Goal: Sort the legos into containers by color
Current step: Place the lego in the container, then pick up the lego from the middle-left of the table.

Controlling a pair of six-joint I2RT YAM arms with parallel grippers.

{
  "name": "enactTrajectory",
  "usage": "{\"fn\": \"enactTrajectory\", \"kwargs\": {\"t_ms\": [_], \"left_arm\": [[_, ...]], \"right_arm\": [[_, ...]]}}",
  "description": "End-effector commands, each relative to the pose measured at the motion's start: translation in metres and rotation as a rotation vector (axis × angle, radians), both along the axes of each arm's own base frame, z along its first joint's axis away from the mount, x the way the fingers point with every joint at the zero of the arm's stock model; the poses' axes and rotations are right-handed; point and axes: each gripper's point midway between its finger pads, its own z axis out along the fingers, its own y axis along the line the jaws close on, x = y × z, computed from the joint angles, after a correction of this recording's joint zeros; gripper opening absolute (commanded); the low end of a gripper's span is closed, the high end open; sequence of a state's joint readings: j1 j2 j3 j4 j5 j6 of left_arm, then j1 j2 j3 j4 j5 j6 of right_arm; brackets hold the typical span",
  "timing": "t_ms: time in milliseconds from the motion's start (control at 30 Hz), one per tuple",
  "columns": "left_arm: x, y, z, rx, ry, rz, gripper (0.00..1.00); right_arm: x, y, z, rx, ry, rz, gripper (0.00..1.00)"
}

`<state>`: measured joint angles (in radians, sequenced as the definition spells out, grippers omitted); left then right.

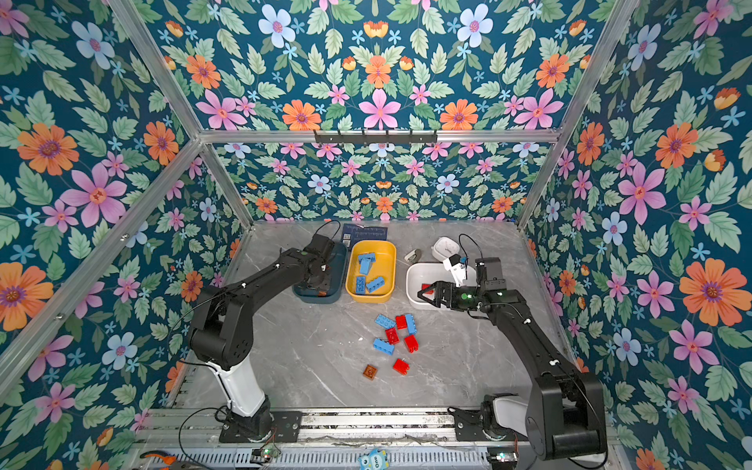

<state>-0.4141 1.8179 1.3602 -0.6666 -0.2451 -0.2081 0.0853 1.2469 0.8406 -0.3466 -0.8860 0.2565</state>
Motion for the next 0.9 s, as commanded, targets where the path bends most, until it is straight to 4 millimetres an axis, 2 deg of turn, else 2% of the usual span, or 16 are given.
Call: {"fn": "enactTrajectory", "kwargs": {"t_ms": [0, 133, 200, 467, 633, 867], "left_arm": [[-0.001, 0.002, 0.01, -0.004, -0.014, 0.0, 0.64], [-0.014, -0.014, 0.032, -0.118, -0.025, -0.023, 0.7], [-0.028, -0.029, 0.043, -0.183, -0.031, -0.043, 0.72], [-0.108, -0.09, 0.052, -0.344, -0.011, -0.111, 0.76], [-0.156, -0.122, 0.045, -0.446, 0.014, -0.126, 0.77], [-0.218, -0.161, 0.012, -0.467, 0.095, -0.192, 0.79]], "right_arm": [[0.003, 0.003, 0.006, 0.014, -0.024, 0.017, 0.99], [0.003, 0.002, 0.009, 0.01, -0.032, 0.016, 0.99], [0.003, 0.002, 0.009, 0.008, -0.033, 0.014, 0.99], [0.002, 0.0, 0.008, -0.007, -0.028, 0.01, 0.99], [0.001, 0.0, 0.008, -0.016, -0.023, 0.013, 0.99], [-0.01, 0.003, 0.004, 0.017, 0.001, 0.035, 0.99]]}}
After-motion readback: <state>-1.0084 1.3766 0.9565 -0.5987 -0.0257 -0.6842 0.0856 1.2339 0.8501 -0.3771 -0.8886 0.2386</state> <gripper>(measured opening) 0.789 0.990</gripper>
